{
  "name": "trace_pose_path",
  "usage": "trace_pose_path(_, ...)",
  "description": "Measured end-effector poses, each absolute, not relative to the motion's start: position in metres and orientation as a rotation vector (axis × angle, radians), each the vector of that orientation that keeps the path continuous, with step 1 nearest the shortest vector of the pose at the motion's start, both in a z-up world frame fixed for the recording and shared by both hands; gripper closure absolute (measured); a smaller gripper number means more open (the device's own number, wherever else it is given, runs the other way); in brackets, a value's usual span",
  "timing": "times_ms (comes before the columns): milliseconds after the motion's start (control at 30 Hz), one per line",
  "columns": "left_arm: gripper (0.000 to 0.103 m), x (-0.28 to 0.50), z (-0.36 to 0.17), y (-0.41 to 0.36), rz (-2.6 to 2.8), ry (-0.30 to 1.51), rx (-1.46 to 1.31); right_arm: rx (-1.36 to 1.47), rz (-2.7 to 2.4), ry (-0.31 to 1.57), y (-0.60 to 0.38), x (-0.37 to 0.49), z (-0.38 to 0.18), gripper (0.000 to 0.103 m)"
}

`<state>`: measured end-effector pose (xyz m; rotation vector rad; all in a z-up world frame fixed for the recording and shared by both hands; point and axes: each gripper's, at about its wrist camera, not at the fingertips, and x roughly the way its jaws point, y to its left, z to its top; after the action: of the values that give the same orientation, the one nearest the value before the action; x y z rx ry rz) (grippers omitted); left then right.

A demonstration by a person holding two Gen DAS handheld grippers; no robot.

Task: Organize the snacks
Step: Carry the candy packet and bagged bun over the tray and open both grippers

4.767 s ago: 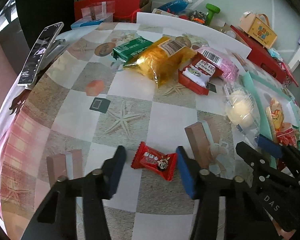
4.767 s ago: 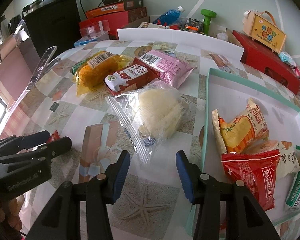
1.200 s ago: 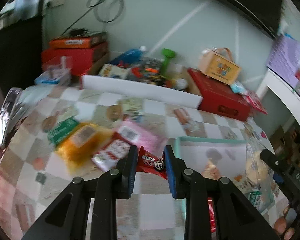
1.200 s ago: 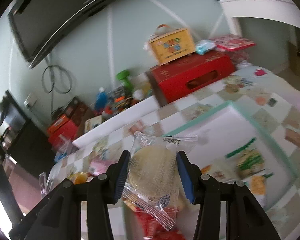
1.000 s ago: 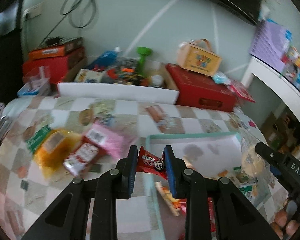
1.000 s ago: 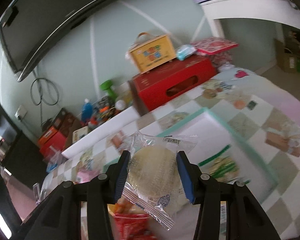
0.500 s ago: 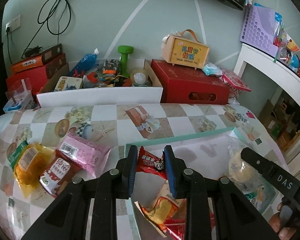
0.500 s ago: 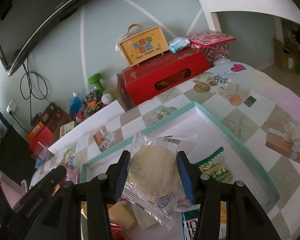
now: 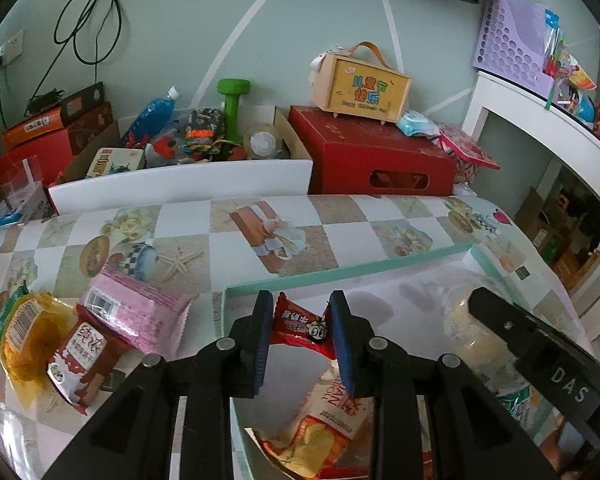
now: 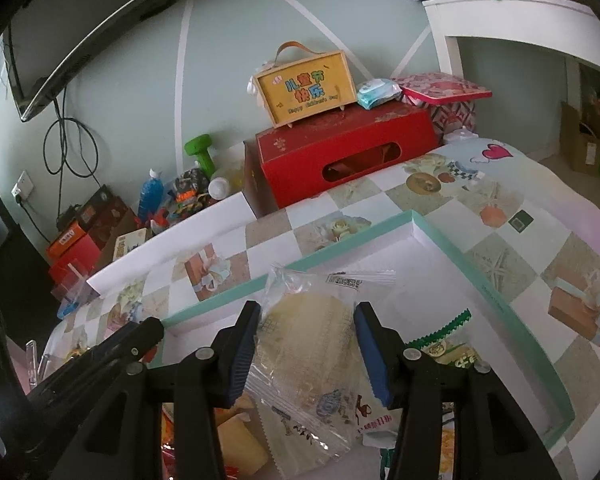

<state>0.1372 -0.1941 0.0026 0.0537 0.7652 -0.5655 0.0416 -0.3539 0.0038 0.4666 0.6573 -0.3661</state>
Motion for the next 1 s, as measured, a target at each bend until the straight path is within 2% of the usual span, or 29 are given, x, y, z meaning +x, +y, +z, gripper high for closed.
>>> trace_pose_path(67,0.064,0.137,0.003,-0.195,-0.562,0.769,0.059,0.471,-0.369,0.66,-0.354,0.041,0.003,0.05)
trace_pose_path(100,0.055,0.137,0.004,-0.194,-0.561,0.773,0.056,0.471,-0.369,0.657,-0.354,0.041,0.003,0.05)
trace_pose_path(133,0.051,0.137,0.005,-0.193,-0.56,0.774,0.05,0.47,-0.37,0.655,-0.354,0.04,0.004,0.05)
trace_pose_path(233,0.048,0.137,0.007,-0.189,-0.555,0.784,0.037,0.457,-0.36,0.664,-0.352,0.042,0.005,0.05)
trace_pose_path(300,0.039,0.137,0.008,-0.187,-0.545,0.788,0.039,0.442,-0.363,0.676,-0.349,0.044,0.005,0.05)
trace_pose_path(367,0.032,0.139,0.008,-0.184,-0.53,0.802,0.037,0.425,-0.369,0.687,-0.346,0.046,0.005,0.045)
trace_pose_path(433,0.028,0.14,0.008,-0.181,-0.511,0.812,0.038,0.41,-0.379,0.705,-0.344,0.047,0.005,0.035)
trace_pose_path(533,0.016,0.143,0.007,-0.175,-0.461,0.824,0.052,0.384,-0.387,0.741,-0.341,0.05,0.002,0.03)
trace_pose_path(633,0.014,0.147,0.004,-0.17,-0.413,0.831,0.061,0.349,-0.402,0.767,-0.338,0.053,0.0,0.022)
trace_pose_path(867,0.009,0.154,-0.004,-0.159,-0.349,0.844,0.068,0.319,-0.405,0.791,-0.333,0.056,-0.001,0.015)
trace_pose_path(933,0.008,0.154,-0.004,-0.157,-0.334,0.834,0.079,0.306,-0.404,0.793,-0.331,0.057,-0.001,0.003)
trace_pose_path(1000,0.008,0.154,-0.005,-0.156,-0.322,0.831,0.083,0.298,-0.404,0.79,-0.329,0.058,-0.001,0.0)
